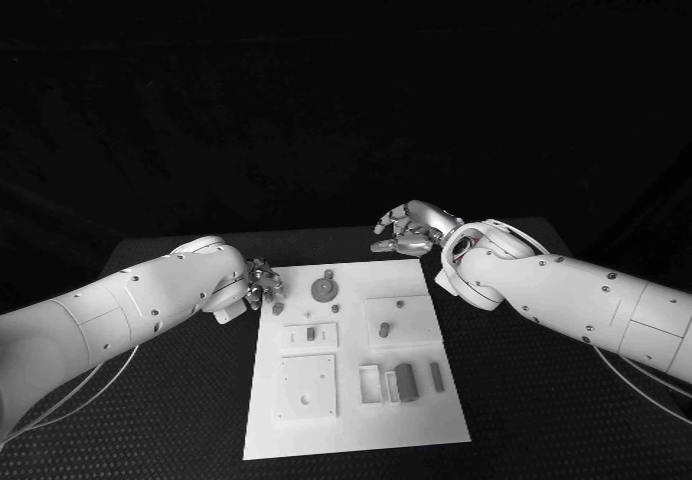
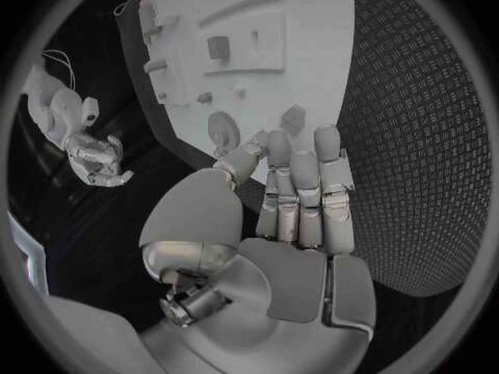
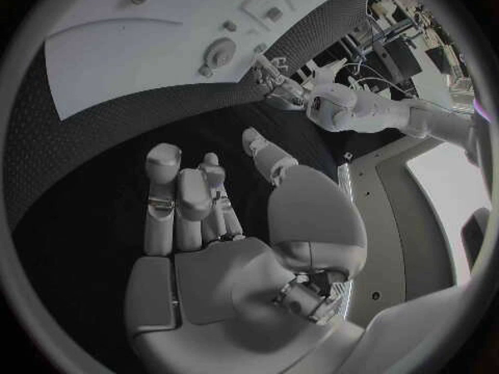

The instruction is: Assemble the parts on the task board

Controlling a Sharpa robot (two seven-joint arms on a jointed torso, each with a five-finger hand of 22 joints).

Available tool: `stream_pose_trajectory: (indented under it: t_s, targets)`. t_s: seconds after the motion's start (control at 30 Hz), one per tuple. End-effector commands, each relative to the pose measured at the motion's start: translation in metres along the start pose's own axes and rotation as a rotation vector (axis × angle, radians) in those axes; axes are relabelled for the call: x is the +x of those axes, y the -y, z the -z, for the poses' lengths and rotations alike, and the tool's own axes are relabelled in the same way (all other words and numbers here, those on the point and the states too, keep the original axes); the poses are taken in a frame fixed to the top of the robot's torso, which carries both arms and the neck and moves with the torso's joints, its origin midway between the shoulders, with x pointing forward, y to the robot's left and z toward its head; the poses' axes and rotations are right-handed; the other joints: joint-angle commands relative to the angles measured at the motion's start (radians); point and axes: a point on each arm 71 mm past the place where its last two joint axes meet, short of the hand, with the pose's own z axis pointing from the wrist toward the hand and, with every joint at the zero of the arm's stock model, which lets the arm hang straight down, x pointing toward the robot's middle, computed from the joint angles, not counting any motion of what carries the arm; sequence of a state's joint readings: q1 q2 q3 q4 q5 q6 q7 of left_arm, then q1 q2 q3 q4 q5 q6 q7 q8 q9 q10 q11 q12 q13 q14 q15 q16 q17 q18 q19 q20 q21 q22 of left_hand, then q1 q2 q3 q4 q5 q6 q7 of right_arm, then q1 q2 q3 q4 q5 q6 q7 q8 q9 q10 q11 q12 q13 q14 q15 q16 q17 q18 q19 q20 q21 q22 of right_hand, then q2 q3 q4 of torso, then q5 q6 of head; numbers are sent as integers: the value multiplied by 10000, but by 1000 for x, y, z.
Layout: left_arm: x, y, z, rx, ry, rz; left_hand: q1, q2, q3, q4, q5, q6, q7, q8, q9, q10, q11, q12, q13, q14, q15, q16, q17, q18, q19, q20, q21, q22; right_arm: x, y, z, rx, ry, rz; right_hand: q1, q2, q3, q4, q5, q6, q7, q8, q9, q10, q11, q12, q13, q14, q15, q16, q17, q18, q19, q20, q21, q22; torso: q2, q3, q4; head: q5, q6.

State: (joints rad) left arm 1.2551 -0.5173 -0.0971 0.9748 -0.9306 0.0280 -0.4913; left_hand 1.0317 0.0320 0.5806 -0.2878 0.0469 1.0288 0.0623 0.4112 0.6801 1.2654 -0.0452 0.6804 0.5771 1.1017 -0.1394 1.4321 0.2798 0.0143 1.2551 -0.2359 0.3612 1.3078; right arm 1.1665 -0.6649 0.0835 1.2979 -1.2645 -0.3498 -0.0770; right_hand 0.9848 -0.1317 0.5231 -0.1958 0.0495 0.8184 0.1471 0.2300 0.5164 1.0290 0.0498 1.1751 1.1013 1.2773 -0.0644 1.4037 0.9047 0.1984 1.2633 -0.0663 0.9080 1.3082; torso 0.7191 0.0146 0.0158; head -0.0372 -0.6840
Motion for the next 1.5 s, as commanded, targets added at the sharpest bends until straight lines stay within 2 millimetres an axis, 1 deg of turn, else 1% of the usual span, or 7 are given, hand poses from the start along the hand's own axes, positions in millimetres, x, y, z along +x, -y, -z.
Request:
stream_pose_trajectory:
  t_s: [0.03,0.47,0.63,0.8,0.97,1.17,1.5]
  targets:
    - [0,1,0,-32,30,389,-79,-3,22,36,38,90,-4,59,241,75,-9,44,14,97,-103,39,13,-142,49,-33,43,228,1,-2,0,-54,-78,-26,-109,19,7,57,40,-125,185,-49,1,-72,15,53,-11,-6,49,-55,17,634,2,-48,-33,166,-34,-4,38,-4,8]
    - [-10,1,1,1017,821,699,-130,-126,78,37,34,-292,118,-187,204,-156,98,-99,-64,-57,-10,-98,-38,-143,-142,18,-18,191,0,0,0,-15,-67,-27,-107,17,8,60,40,-125,185,-49,2,-73,14,54,-13,-5,48,-56,18,634,2,-49,-34,167,-19,-2,18,-8,17]
    - [-12,3,10,2436,1206,601,157,-587,226,16,39,-998,549,-634,11,-1287,547,-904,-518,-601,413,-407,-166,-133,-718,345,-312,134,-1,2,1,34,-46,-28,-105,16,9,60,40,-125,185,-49,2,-74,14,55,-14,-5,48,-56,18,634,2,-49,-35,167,-28,0,24,-40,35]
    - [-10,6,24,4225,2314,-891,324,-1189,185,23,33,-1251,803,-899,-235,-2302,965,-1724,-1082,-1024,818,-557,-216,69,-1050,737,-546,95,-2,5,2,74,-26,-13,-103,16,10,59,40,-125,184,-49,2,-74,14,55,-14,-5,48,-56,19,634,2,-49,-35,167,-26,-19,38,-68,46]
    - [-1,1,34,5467,3010,-3041,868,-1606,203,8,44,-1021,699,-989,-451,-2574,1198,-2162,-1473,-1214,1042,-564,-198,250,-1169,984,-666,117,-4,6,3,101,-17,-5,-100,15,10,58,40,-125,184,-49,2,-74,13,55,-14,-5,47,-56,19,634,3,-50,-35,168,-42,-32,55,-61,46]
    - [12,-9,37,6034,3376,-5236,1250,-1910,160,11,44,-1138,630,-1286,-719,-2557,1297,-2373,-1726,-1457,1150,-620,-173,300,-1341,1123,-829,112,-4,7,4,114,-18,-4,-98,14,11,58,40,-125,184,-49,3,-74,13,56,-15,-4,47,-57,19,634,3,-50,-35,168,-31,-31,48,-19,61]
    - [30,-17,33,6265,3279,-6565,1247,-2260,130,101,32,-1255,743,-1540,-1012,-2539,1302,-2579,-1934,-1542,1167,-746,-165,279,-1382,1159,-983,78,-4,7,3,115,-28,-16,-98,16,11,60,40,-125,184,-50,3,-74,13,57,-16,-4,47,-57,20,634,4,-50,-36,169,-7,-17,17,11,65]
